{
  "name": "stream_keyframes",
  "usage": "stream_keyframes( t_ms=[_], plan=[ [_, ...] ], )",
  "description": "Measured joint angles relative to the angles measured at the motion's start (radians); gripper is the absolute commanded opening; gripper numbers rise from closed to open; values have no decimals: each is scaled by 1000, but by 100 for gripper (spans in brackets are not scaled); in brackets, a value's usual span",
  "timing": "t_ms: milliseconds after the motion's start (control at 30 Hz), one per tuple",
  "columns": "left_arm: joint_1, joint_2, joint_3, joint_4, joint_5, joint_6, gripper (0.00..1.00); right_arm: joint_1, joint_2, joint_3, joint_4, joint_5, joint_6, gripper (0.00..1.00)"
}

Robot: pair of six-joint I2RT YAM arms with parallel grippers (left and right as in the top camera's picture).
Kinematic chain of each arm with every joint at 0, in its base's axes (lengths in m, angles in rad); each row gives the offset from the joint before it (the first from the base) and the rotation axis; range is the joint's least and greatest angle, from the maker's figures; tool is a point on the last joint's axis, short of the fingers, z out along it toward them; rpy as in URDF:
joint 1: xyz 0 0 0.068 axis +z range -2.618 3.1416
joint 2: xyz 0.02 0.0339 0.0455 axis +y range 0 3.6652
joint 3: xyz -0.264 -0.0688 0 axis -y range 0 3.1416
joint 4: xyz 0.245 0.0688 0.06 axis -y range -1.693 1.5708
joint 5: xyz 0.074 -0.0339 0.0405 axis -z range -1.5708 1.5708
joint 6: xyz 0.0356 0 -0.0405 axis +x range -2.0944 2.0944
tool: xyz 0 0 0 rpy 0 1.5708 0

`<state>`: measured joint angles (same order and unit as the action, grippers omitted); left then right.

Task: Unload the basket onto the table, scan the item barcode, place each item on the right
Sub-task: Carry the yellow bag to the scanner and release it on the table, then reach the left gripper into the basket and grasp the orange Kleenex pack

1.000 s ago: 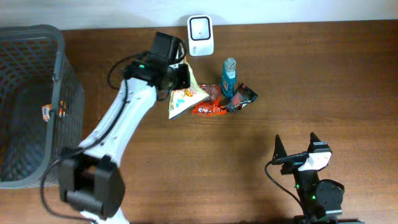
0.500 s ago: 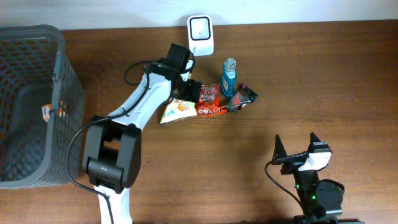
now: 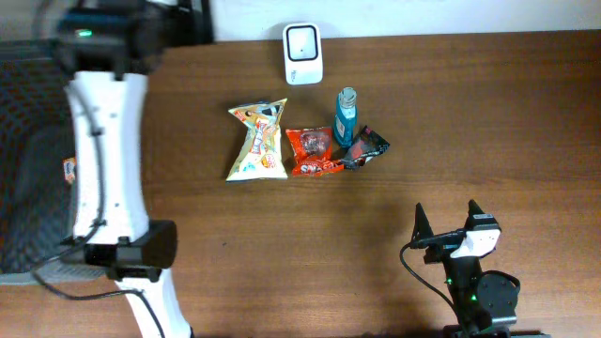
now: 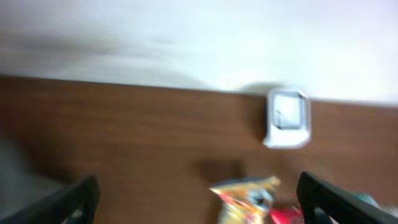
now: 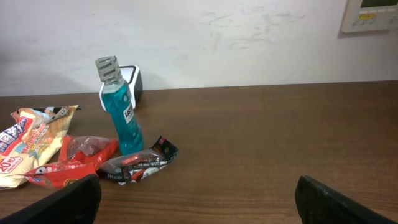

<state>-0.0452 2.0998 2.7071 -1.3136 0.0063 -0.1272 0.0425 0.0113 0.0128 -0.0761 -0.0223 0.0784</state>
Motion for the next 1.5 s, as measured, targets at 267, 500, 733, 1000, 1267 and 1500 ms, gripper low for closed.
stream_keyframes(
  t_ms=[267, 500, 733, 1000, 1267, 1500],
  plan=[
    [494, 18, 21, -176, -124, -264, 98, 0, 0, 0, 0, 0, 0, 98],
    [631, 161, 21, -349, -130, -441, 100, 0, 0, 0, 0, 0, 1, 98],
    [629, 234, 8, -373, -60, -492, 98, 0, 0, 0, 0, 0, 1, 98],
    [629, 227, 8, -372, -51, -499, 92, 0, 0, 0, 0, 0, 0, 99],
    [625, 203, 8, -373, 8, -409, 91, 0, 0, 0, 0, 0, 1, 98],
    [624, 1, 2, -371, 47, -283, 91, 0, 0, 0, 0, 0, 0, 98]
  ],
)
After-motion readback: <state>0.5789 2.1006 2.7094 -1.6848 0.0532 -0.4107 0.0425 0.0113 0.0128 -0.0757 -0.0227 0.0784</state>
